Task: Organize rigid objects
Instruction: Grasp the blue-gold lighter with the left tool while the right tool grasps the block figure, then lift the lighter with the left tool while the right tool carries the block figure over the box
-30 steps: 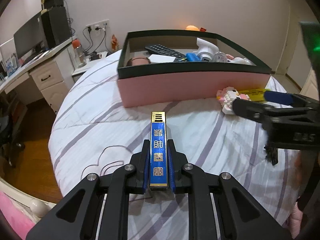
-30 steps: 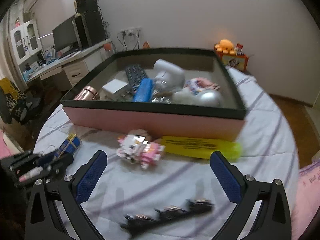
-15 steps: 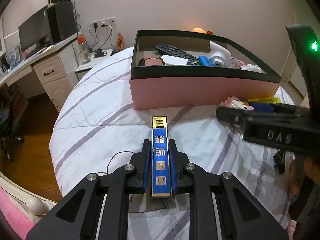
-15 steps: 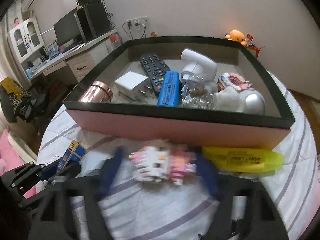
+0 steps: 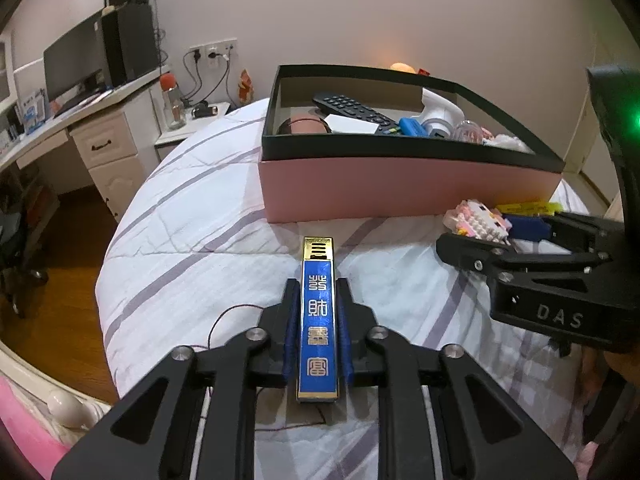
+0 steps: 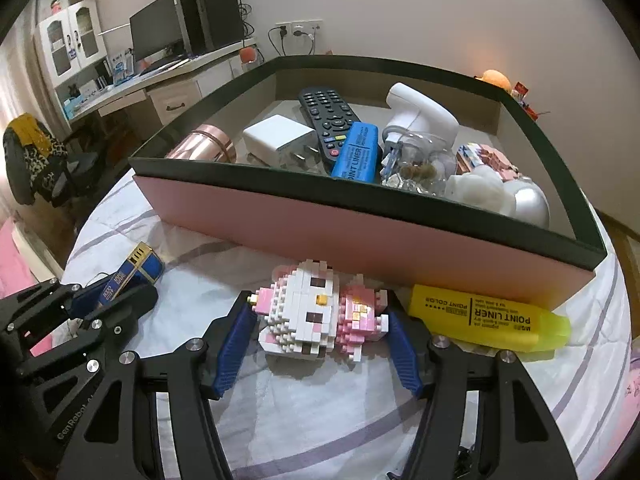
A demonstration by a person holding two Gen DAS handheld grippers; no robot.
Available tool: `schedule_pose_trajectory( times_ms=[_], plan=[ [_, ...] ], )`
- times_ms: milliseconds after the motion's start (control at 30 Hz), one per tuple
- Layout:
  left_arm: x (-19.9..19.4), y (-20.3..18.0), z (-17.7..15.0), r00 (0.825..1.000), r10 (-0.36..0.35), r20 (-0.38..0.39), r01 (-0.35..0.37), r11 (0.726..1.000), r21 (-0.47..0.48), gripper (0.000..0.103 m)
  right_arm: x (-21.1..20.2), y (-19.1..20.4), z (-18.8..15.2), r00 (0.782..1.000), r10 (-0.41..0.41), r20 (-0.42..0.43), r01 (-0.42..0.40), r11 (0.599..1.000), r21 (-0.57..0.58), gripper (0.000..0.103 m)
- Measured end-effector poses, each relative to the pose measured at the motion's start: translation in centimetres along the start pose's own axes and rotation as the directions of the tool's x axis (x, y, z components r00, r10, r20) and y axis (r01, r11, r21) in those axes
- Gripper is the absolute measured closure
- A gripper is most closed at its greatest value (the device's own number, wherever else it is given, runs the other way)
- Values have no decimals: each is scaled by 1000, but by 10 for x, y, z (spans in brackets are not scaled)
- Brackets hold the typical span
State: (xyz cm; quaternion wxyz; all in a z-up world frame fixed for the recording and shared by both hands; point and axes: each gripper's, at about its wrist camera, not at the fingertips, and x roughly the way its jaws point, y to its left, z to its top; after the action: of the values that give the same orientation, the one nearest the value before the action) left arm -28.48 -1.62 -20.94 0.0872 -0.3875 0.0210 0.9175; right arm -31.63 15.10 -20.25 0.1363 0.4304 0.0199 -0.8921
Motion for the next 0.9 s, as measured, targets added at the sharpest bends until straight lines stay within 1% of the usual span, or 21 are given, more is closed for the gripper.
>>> schedule_pose_trajectory(
  times_ms=[67,100,200,267,333,400,433,500,567,600,667,733,767,900],
  plan=[
    [-5,-1,0,1000,-5,2,5,1000,1,88,-6,-2,-3,1000,25,17,-25,1000,4,43],
    [-8,-2,0,1000,-11,7,11,1000,-2,88,-13,-3,-5,999,32,39,-32,999,7,43],
    [-18,-5,2,999,-12,30,12,1000,0,88,-28,-4,-9,997,38,67,-38,999,-1,43],
    [-27,-8,4,999,-14,48,14,1000,8,88,-42,-5,-10,995,28,98,-27,1000,-8,43],
    [-36,-10,7,998,-15,68,14,1000,9,88,-57,-7,-10,989,27,144,-27,1000,-5,43],
    [-45,-15,10,997,-19,81,18,1000,23,88,-69,-8,-9,986,27,164,-26,1000,-11,43],
    [-50,-17,12,996,-22,88,19,999,28,88,-77,-10,-9,982,30,188,-29,1000,-11,43],
    [-58,-21,14,994,-25,106,21,999,38,88,-89,-14,-6,976,56,210,-55,998,-13,43],
    [-58,-24,15,994,-39,98,34,998,52,88,-97,-17,-7,969,66,238,-66,998,-9,43],
    [-54,-25,13,996,-41,81,37,998,53,88,-100,-18,-6,969,70,235,-69,998,-11,43],
    [-49,-24,9,997,-38,74,35,999,38,88,-104,-23,-8,966,71,250,-73,997,-3,43],
    [-43,-21,5,998,-48,45,47,999,22,87,-102,-27,-12,968,77,238,-80,997,4,43],
    [-43,-19,4,998,-39,50,38,999,16,86,-101,-29,-13,969,78,235,-82,997,8,43],
    [-35,-16,0,999,-39,20,39,999,2,84,-94,-35,-20,974,89,210,-96,995,22,43]
  ],
)
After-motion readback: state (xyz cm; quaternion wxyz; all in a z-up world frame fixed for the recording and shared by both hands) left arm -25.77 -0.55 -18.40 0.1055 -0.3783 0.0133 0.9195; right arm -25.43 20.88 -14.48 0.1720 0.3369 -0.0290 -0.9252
